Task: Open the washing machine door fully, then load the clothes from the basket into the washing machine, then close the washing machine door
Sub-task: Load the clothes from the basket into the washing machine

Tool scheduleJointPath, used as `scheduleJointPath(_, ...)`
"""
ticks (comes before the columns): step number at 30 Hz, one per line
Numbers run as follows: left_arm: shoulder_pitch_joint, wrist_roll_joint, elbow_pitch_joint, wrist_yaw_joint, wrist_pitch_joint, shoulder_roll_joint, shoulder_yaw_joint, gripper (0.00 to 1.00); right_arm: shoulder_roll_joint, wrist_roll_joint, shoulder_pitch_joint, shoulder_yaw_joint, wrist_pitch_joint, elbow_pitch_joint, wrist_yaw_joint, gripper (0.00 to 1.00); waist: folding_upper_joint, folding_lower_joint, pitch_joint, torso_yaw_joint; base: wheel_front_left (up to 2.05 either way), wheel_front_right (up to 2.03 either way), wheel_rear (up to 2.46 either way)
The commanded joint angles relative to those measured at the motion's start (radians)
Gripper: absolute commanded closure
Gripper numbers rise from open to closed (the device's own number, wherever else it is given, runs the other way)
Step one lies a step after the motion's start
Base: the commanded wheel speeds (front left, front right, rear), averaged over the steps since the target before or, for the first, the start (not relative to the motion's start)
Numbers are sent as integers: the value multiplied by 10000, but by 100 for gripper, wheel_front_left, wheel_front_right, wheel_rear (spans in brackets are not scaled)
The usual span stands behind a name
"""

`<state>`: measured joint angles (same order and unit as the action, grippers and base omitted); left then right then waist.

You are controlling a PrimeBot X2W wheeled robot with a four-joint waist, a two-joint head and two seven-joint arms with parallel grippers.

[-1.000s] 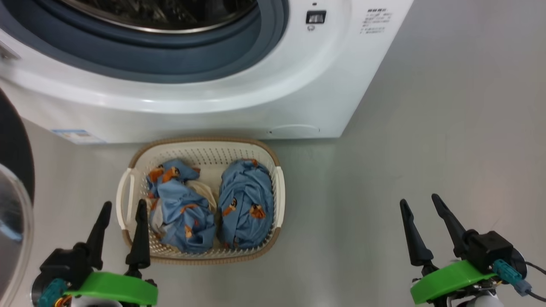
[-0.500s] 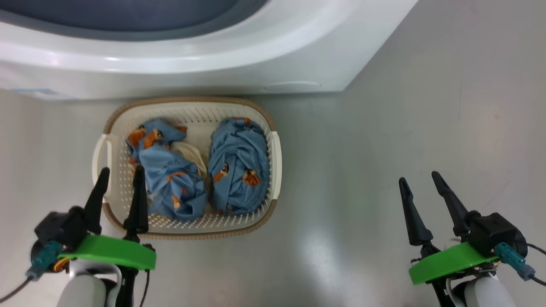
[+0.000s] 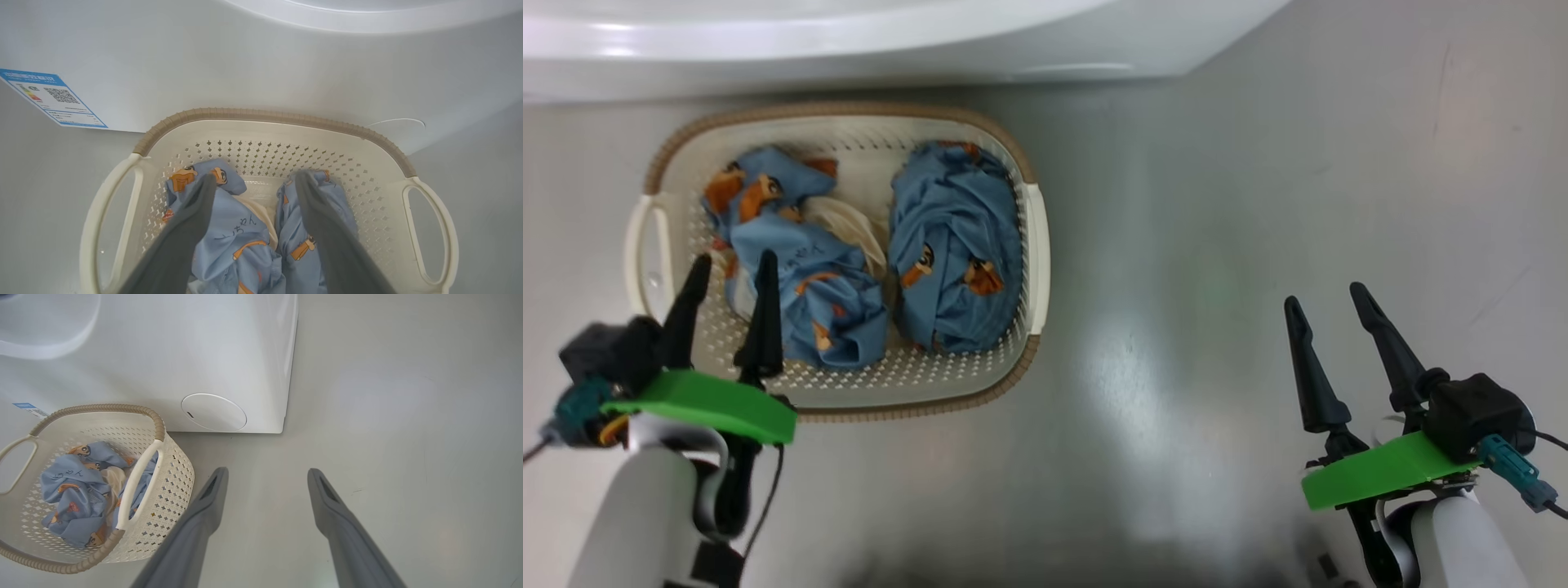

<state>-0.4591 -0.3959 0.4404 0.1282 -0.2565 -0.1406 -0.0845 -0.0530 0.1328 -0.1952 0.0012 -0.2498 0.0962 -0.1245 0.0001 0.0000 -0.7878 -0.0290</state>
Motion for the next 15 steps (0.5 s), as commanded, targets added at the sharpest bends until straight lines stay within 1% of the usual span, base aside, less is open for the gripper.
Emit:
scheduleJointPath(1, 13, -58, 15, 25, -53, -414, 269, 0, 27, 164, 110, 319, -120, -211, -62, 0, -1, 0, -493, 189, 0, 0, 0)
scheduleJointPath(5, -521, -334, 1046, 25, -53, -639, 153, 0, 28, 241, 54, 418, -120, -233, -62, 0, -1, 0, -783, 302, 0, 0, 0)
scheduleJointPath(10, -1316, -557, 2437, 25, -53, -1122, -111, 0, 28, 340, -55, 628, -120, -289, -62, 0, -1, 0, -1088, 541, 0, 0, 0)
scheduleJointPath(15, -2039, -659, 3386, 25, -53, -1475, -362, 0, 28, 418, -8, 708, -120, -355, -62, 0, -1, 0, -1354, 703, 0, 0, 0)
